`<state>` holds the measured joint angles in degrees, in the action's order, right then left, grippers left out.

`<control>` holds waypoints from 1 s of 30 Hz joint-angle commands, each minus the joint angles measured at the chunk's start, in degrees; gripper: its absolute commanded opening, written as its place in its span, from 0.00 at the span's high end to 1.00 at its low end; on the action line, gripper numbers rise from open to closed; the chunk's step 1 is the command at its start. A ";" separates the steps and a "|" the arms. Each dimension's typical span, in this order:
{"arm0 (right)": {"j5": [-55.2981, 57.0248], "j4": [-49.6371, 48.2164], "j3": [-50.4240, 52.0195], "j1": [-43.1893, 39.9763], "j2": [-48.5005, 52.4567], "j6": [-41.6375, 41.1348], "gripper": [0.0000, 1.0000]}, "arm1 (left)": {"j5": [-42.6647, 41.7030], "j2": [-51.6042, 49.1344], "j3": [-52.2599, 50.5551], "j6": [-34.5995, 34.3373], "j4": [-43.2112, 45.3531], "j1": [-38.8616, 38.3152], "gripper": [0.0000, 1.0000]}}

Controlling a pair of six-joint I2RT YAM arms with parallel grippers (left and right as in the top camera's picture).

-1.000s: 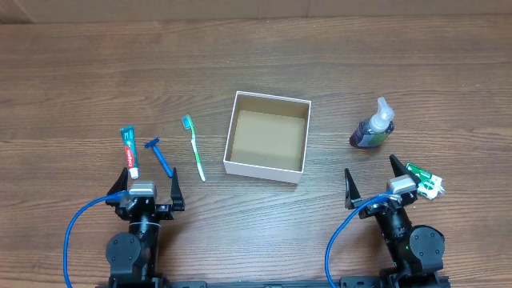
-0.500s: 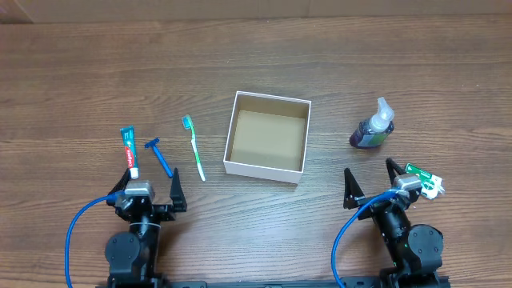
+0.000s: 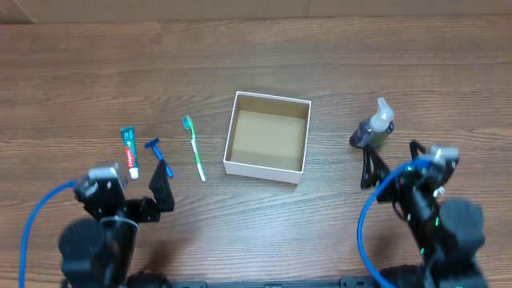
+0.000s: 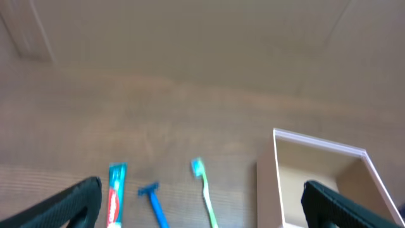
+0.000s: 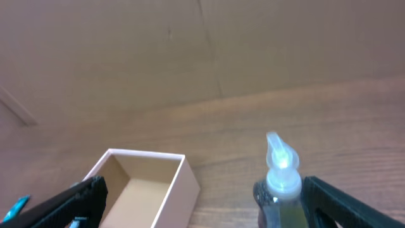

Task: Pack container
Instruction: 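Move the right gripper toward the clear soap pump bottle, then lower the right gripper and grasp the soap bottle by its body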

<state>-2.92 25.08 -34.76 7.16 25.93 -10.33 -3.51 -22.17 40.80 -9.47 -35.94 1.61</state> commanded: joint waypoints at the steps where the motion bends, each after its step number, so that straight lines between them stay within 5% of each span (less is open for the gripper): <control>1: 0.66 6.43 -13.51 0.22 13.40 -0.15 0.00 | -0.98 -12.52 13.14 0.74 -8.09 0.33 0.00; 8: 0.26 34.53 -45.13 0.17 40.74 0.22 0.00 | -1.01 -31.15 36.30 6.14 -31.43 0.33 0.00; 13: 0.98 44.78 -59.58 0.15 52.63 0.24 0.00 | -0.72 -39.17 45.59 8.22 -40.81 0.35 0.00; 20: 9.27 43.89 -59.52 -3.54 59.91 -1.95 0.00 | -0.37 -43.78 45.94 8.20 -43.12 0.35 0.00; 30: -1.97 39.12 -52.41 -11.26 64.11 2.05 0.00 | -0.35 -44.26 45.94 8.22 -43.36 0.35 0.00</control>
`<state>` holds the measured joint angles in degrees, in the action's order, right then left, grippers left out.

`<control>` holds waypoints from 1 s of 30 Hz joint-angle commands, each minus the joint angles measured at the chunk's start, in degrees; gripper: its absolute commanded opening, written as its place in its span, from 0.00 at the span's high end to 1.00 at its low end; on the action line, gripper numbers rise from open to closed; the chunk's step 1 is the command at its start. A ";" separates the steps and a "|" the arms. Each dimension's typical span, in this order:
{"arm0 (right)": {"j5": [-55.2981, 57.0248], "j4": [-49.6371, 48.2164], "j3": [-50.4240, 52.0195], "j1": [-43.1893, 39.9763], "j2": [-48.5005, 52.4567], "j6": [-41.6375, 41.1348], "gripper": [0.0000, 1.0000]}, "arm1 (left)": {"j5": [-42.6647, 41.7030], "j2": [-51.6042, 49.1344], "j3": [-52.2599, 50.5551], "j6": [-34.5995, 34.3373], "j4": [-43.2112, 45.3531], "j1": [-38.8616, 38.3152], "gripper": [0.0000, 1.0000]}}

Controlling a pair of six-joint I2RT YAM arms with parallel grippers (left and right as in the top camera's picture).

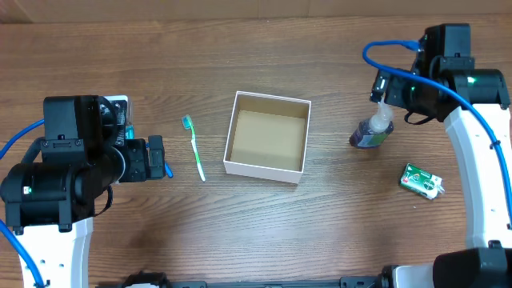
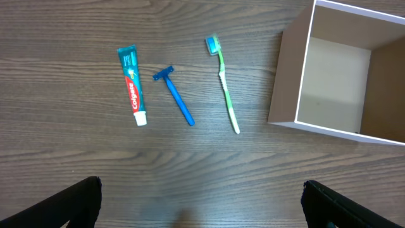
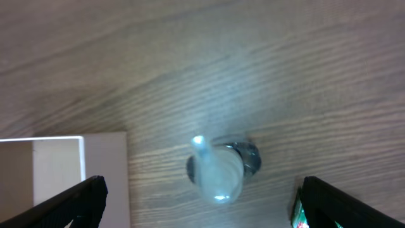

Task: Pack container
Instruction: 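Lower the right gripper and grasp the soap bottle by its body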

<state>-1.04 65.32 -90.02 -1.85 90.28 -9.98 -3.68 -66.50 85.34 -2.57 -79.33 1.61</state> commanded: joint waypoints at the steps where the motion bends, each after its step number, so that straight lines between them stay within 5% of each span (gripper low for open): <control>1: -4.83 -1.73 3.93 -2.73 -0.24 2.78 0.00 | -0.17 0.07 1.40 1.31 0.09 0.35 0.00; 23: -9.16 -14.93 18.64 -2.84 0.42 16.04 0.02 | -0.17 0.07 1.40 1.29 0.26 0.35 0.00; 30: -9.20 -17.77 20.11 -2.78 0.39 15.80 0.16 | -0.17 0.07 1.40 1.31 0.28 0.35 0.00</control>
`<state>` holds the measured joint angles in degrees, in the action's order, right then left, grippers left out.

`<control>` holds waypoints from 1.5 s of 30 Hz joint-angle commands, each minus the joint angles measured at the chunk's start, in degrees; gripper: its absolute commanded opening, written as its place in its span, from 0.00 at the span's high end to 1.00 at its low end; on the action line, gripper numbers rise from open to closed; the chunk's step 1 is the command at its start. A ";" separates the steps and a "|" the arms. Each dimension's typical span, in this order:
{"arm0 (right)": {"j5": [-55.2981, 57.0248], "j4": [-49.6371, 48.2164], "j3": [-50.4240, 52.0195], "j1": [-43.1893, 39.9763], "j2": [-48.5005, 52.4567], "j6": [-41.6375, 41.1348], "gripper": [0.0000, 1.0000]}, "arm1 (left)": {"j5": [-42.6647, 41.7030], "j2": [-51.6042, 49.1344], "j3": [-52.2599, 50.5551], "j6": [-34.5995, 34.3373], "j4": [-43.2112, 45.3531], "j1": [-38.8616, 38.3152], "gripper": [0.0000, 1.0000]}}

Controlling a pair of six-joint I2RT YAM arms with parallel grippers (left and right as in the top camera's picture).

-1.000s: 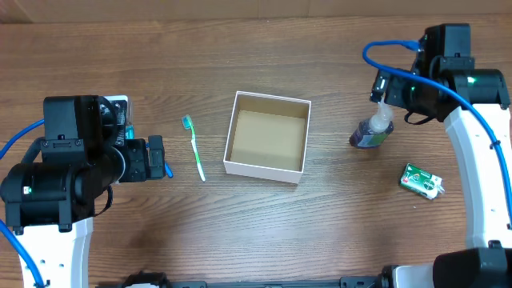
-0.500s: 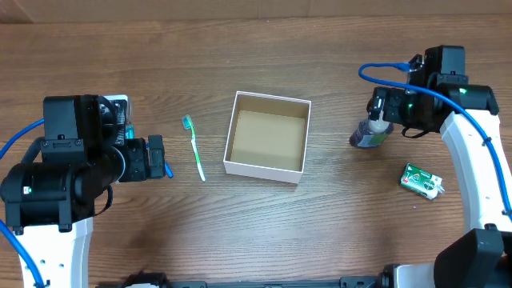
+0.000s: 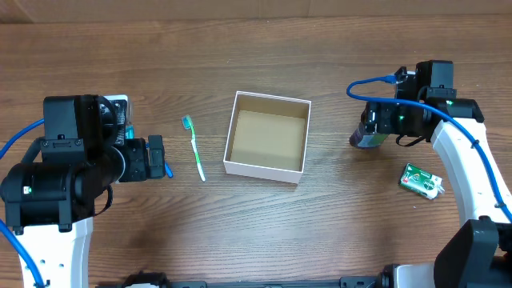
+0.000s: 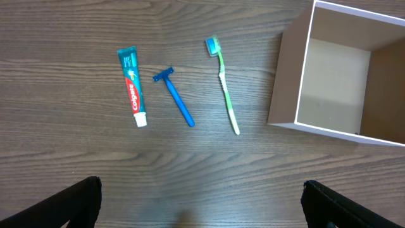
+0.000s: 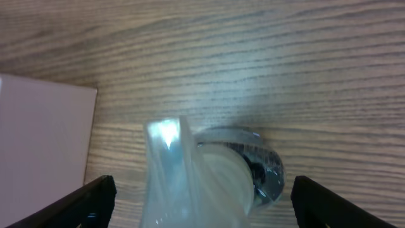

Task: Pack container
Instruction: 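Lower the right gripper and grasp the soap bottle by its body, then carry the soap bottle left and lower it into the white box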

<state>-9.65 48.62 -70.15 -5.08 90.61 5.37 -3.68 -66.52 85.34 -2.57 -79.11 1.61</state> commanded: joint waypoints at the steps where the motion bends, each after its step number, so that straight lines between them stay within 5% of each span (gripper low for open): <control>1: -0.59 -1.38 0.22 0.48 0.07 0.44 0.17 | -0.17 0.09 1.40 1.29 0.07 0.35 0.00; 6: -0.81 -2.19 0.22 0.52 0.07 -0.04 0.27 | -0.17 0.09 1.40 1.29 0.04 0.35 0.00; 10: -0.96 -2.56 -0.02 0.52 0.07 -1.07 0.46 | -0.17 0.09 1.40 1.29 0.07 0.35 0.00; 30: -0.96 -2.56 -1.53 0.52 0.07 -1.05 0.74 | 0.94 0.09 1.40 1.29 0.02 0.35 0.00; 34: -0.94 -0.70 -4.15 0.52 0.07 -1.07 0.95 | 0.94 0.09 1.40 1.29 0.02 0.35 0.00; 45: 2.10 11.72 -21.29 8.66 -2.16 -1.14 0.96 | 1.20 0.09 1.40 1.29 0.04 0.35 0.00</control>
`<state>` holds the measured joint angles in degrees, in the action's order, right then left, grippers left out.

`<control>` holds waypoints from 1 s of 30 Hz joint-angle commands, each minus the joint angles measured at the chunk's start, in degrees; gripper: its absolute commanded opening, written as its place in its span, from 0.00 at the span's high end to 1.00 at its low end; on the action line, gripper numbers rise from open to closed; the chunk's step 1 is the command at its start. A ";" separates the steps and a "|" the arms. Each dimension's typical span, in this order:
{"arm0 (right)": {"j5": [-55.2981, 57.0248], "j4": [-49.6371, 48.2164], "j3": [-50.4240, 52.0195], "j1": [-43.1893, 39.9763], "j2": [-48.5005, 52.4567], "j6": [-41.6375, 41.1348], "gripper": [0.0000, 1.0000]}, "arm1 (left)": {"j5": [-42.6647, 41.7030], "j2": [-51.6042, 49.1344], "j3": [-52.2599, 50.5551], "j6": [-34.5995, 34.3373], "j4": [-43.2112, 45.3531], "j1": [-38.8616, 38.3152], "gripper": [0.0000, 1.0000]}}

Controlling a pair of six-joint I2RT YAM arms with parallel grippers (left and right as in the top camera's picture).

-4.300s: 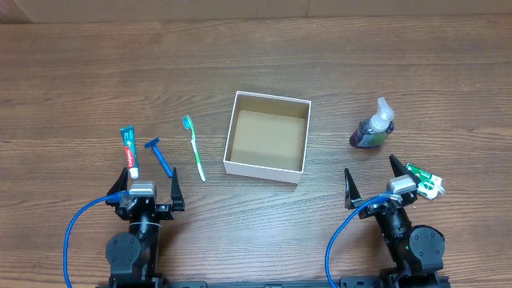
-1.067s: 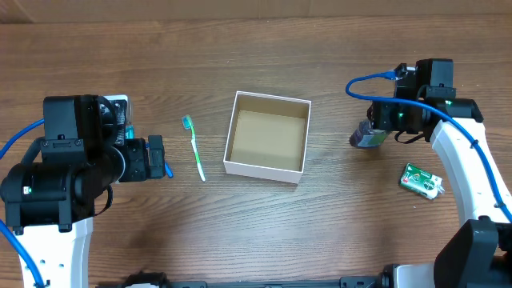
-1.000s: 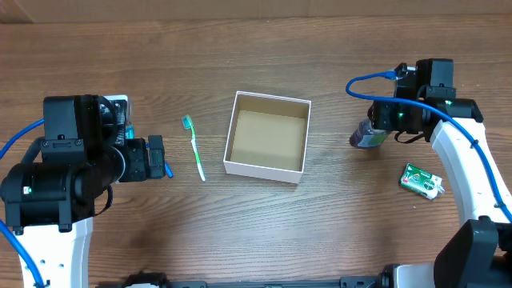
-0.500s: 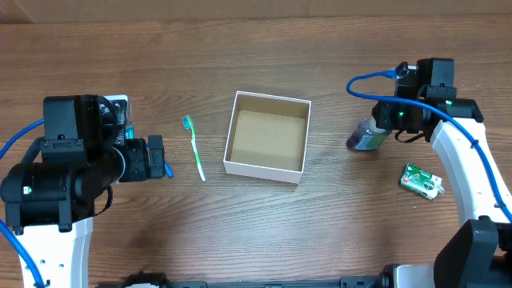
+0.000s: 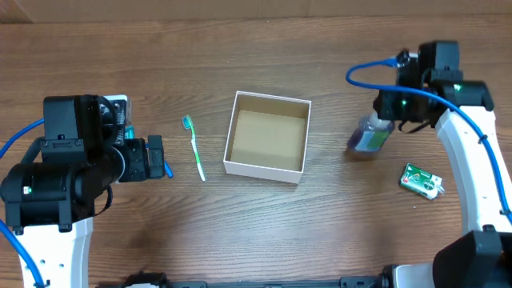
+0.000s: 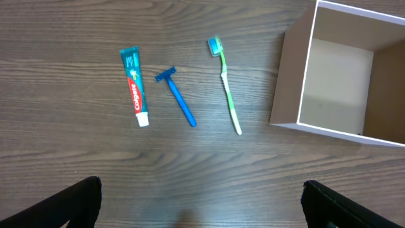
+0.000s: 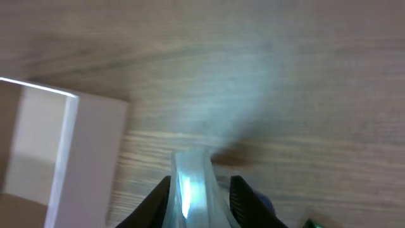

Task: Pack container
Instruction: 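Carry the soap bottle left and lower it into the white box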

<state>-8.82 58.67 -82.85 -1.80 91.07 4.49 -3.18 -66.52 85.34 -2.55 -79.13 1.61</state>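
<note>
A white cardboard box [image 5: 262, 170] stands open at the table's middle, also in the left wrist view as box [image 6: 297, 76]. My right gripper [image 5: 384, 112] is shut on the pump top of a clear soap bottle [image 5: 368, 138], right of the box; the bottle looks blurred. The right wrist view has the black fingers [image 7: 243, 197] pressed on both sides of the pump [image 7: 192, 180]. My left gripper [image 6: 202, 209] hangs open high over a toothpaste tube [image 6: 134, 87], a blue razor [image 6: 176, 97] and a green toothbrush [image 6: 225, 85], touching none.
A small green packet [image 5: 422, 180] lies on the wood at the right, in front of the bottle. In the overhead view the left arm covers most of the toothpaste and razor; the toothbrush [image 5: 194, 148] lies between that arm and the box.
My right gripper was open around the bottle's pump and is now shut on it. The bottle has shifted a little and is blurred. The left arm and the items under it are unchanged.
Both arms sat folded low at the table's front edge, grippers open. Then the left one hung over the toothpaste, razor and toothbrush, and the right one high over the bottle. The right gripper then stood low around the pump, and now grips it.
</note>
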 commanded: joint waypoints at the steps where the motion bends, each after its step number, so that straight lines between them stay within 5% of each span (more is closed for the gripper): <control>1: 2.25 2.25 -10.05 6.97 -2.84 -0.59 0.96 | 0.68 0.09 1.40 1.27 0.07 0.35 0.00; 13: 17.53 -6.27 -16.59 35.36 -1.03 -16.87 0.96 | 0.66 0.09 1.40 1.27 0.07 0.35 0.00; 30: 22.29 -18.97 -16.55 39.23 16.17 -22.58 0.96 | 0.83 0.09 1.40 1.29 0.09 0.35 0.00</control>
<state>12.05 42.81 -97.47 37.45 108.44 -16.29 -2.79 -66.52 85.36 -2.55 -79.13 1.61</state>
